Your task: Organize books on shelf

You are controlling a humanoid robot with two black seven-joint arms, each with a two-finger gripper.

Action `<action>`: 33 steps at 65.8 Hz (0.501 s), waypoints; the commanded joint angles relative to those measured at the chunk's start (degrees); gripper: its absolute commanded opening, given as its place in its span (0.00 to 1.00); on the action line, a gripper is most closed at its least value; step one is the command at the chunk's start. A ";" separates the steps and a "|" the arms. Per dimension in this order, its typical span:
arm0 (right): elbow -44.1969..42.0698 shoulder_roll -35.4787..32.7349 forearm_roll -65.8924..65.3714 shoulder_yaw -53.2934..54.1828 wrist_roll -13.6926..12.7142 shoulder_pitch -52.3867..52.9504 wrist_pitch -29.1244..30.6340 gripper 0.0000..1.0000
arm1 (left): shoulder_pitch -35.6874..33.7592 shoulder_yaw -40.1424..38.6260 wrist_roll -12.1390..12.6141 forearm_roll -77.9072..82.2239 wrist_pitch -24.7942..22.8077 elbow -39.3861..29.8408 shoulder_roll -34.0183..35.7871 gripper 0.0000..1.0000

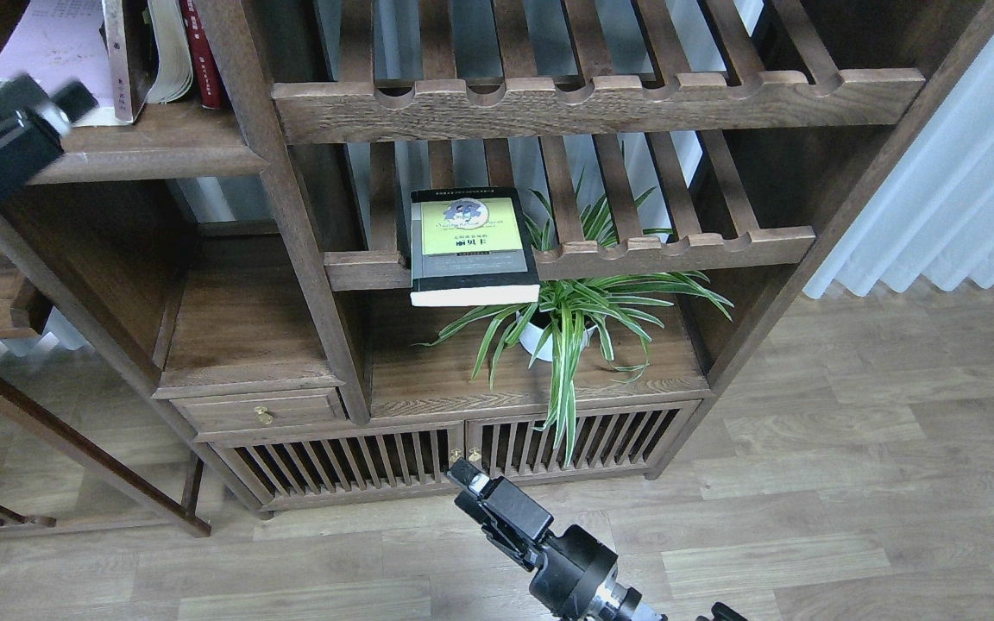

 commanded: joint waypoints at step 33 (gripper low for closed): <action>-5.61 0.00 5.80 -6.70 16.77 19.72 -15.43 0.98 | 20.67 5.21 -0.58 -0.50 0.01 16.19 -1.68 1.00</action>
